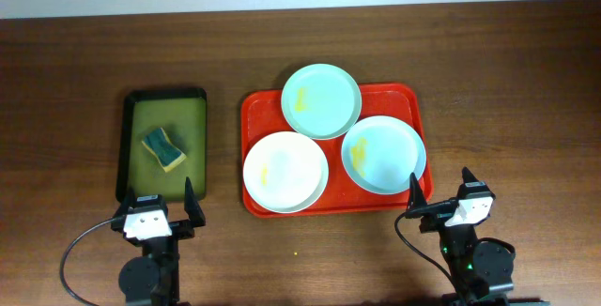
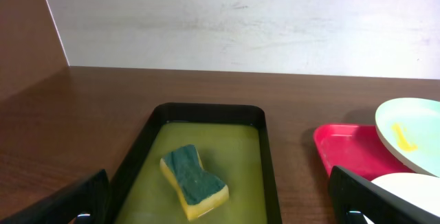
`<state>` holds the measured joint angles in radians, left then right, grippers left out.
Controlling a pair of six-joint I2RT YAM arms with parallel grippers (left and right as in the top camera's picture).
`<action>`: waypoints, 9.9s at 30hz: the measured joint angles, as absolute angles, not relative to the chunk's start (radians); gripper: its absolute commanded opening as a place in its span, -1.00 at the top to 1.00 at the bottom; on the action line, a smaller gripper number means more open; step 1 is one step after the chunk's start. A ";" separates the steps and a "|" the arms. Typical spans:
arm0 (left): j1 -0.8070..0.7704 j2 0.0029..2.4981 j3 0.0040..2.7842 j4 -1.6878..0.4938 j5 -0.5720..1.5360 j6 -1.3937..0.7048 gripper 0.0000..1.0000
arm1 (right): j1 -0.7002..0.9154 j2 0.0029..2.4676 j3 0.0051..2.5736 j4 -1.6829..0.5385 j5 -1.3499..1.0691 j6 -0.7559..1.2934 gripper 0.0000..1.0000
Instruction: Clean dirty plates on tray and stack at the side
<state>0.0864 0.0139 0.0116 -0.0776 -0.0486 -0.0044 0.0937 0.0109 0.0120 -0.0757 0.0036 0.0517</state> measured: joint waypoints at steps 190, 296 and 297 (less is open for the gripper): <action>0.177 1.472 1.318 -0.686 -0.056 -0.322 1.00 | 0.094 0.011 0.012 -0.076 0.004 0.052 -0.98; -0.329 1.205 1.161 -1.061 -0.221 -0.517 -0.98 | 0.094 0.011 0.011 0.068 -0.297 0.418 -0.97; -0.329 1.206 1.161 -1.062 -0.223 -0.517 -0.98 | 0.094 0.012 0.010 0.118 -0.342 0.522 -0.97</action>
